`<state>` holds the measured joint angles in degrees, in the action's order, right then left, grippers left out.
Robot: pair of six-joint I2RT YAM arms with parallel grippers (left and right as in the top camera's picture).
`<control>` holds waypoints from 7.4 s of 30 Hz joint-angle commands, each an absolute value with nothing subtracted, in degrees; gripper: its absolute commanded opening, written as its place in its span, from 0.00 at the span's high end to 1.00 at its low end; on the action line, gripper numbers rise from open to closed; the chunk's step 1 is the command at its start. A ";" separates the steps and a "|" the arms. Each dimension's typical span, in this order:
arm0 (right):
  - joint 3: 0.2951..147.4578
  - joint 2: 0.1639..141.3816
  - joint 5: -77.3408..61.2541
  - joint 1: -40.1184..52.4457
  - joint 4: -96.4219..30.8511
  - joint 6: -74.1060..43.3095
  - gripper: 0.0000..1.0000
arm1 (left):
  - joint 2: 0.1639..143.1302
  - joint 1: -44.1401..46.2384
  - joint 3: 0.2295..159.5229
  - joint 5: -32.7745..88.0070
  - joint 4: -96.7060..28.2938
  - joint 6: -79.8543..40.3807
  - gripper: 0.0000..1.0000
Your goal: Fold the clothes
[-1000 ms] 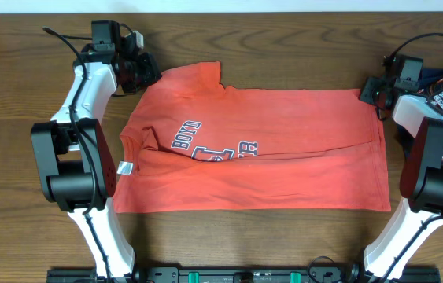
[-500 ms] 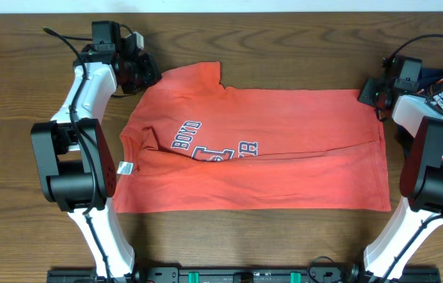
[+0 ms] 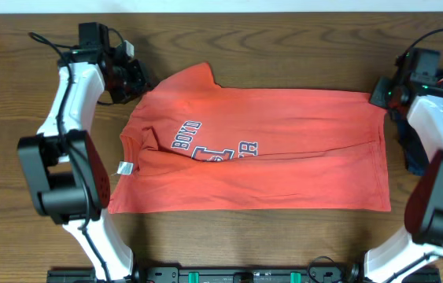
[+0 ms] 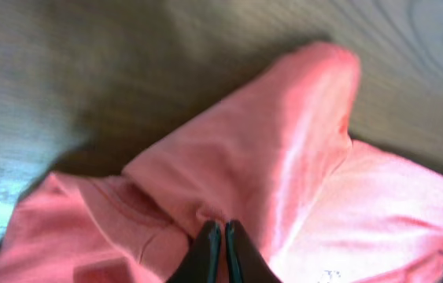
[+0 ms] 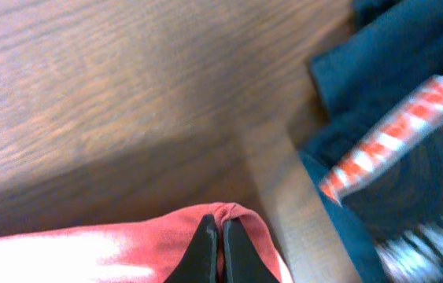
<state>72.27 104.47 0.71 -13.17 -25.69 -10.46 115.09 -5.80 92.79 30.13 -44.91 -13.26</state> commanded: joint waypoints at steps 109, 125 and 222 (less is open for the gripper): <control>65.87 93.01 7.03 -17.82 -68.31 -14.11 0.67 | 107.00 13.61 80.47 8.69 -56.93 -16.38 0.65; 65.87 93.01 7.03 -17.82 -68.12 -14.11 0.67 | 113.01 17.23 77.89 7.84 -47.03 -18.57 0.57; 59.96 93.01 7.03 -17.85 -60.90 -8.88 0.45 | 99.18 3.49 58.81 -0.47 -48.38 -23.90 0.63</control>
